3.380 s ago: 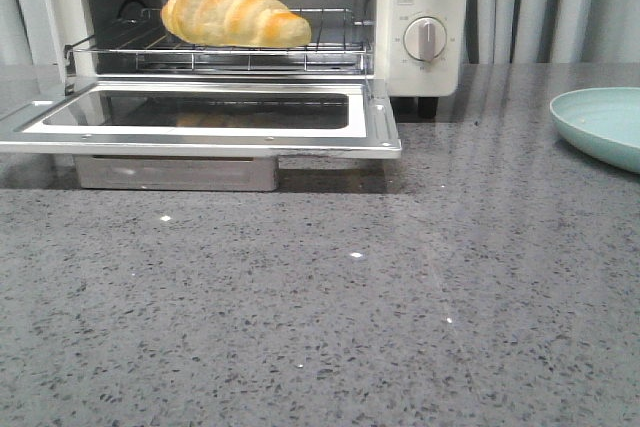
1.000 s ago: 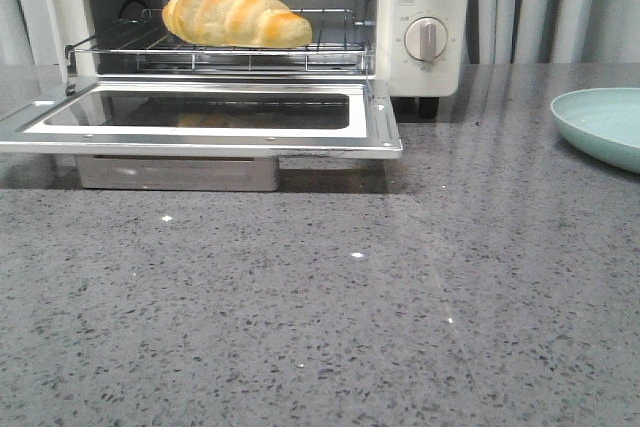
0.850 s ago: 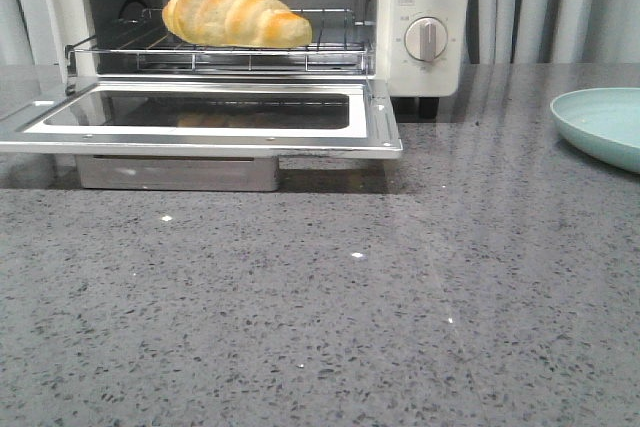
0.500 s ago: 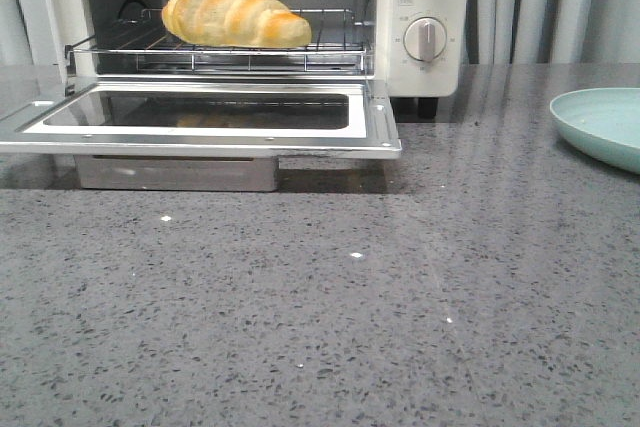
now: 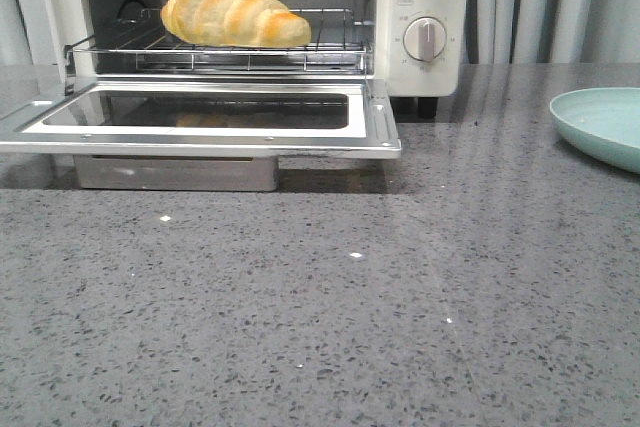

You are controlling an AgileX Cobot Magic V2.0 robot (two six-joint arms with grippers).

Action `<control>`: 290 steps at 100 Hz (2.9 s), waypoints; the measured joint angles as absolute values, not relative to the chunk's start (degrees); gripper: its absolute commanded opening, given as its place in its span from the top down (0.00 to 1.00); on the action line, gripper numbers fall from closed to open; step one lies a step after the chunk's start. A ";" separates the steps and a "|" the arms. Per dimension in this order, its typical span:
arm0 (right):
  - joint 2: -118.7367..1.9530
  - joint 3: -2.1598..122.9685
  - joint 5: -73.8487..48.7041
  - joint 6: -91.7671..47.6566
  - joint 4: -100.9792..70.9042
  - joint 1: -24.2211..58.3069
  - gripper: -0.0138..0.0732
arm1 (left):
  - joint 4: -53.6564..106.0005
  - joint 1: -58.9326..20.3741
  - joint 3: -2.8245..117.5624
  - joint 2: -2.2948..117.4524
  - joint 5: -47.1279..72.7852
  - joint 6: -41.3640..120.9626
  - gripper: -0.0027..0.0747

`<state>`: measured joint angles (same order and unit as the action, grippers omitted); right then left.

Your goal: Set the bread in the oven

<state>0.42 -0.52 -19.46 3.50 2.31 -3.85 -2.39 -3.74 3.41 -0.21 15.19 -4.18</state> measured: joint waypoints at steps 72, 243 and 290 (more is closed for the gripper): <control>0.42 -0.52 -19.46 3.38 2.31 -3.85 0.90 | -2.16 -3.74 -0.09 -0.21 10.42 -1.66 0.99; 0.42 -0.52 -19.46 3.52 2.31 -3.85 0.90 | 0.00 -2.00 -0.09 -0.21 19.03 0.00 0.99; 0.42 -0.52 -19.46 3.44 2.31 -3.85 0.90 | 0.00 -2.00 -0.09 -0.21 19.03 0.00 0.99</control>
<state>0.42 -0.52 -19.46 3.44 2.31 -3.85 0.00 -2.00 -0.09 -0.21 19.03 0.00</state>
